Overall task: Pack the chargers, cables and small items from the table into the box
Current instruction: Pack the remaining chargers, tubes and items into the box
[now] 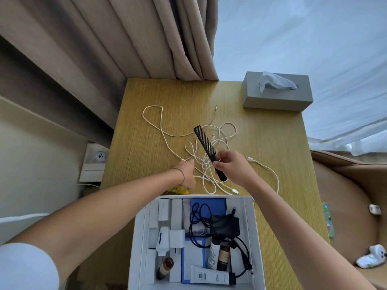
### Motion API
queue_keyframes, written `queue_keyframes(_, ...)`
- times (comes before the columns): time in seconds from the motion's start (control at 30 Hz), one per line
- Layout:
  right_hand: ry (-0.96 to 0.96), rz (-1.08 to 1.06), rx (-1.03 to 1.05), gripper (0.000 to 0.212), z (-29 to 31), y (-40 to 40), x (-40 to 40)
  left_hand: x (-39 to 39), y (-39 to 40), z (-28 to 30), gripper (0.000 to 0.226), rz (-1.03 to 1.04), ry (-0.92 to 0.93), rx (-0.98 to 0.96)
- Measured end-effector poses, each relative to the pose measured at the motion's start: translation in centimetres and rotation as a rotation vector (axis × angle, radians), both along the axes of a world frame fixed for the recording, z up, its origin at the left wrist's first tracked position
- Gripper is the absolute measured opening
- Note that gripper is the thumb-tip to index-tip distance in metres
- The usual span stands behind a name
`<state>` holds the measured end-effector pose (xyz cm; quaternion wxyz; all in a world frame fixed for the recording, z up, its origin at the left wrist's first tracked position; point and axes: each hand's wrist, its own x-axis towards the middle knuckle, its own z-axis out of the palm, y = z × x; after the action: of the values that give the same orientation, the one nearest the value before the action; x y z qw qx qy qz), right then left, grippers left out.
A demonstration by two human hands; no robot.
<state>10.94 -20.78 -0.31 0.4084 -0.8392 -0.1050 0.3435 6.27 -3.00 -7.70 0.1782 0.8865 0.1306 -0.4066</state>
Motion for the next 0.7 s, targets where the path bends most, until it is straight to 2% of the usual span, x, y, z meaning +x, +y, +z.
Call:
queue_keyframes(0.07,0.005,-0.007,0.01,0.013,0.2,-0.2,-0.2,-0.1,0.6,0.2,0.039,0.067,-0.038,-0.042)
queue_keyframes(0.17,0.003,-0.009,0.018,0.018,0.5,-0.4,-0.6,-0.5,1.5,0.6,0.028,0.119,-0.092,-0.089)
queue_keyframes(0.4,-0.009,-0.013,0.06,0.024,1.2,-0.6,-2.8,-2.8,3.4,2.5,0.066,0.082,-0.276,-0.13)
queue_keyframes(0.57,-0.048,-0.019,0.084,0.012,1.7,-0.8,-5.0,-4.4,4.3,5.7,0.06,0.269,-0.464,-0.186)
queue_keyframes(0.7,-0.066,-0.034,0.141,0.013,2.6,-1.4,-6.9,-6.6,5.3,8.5,0.053,0.407,-0.626,-0.273)
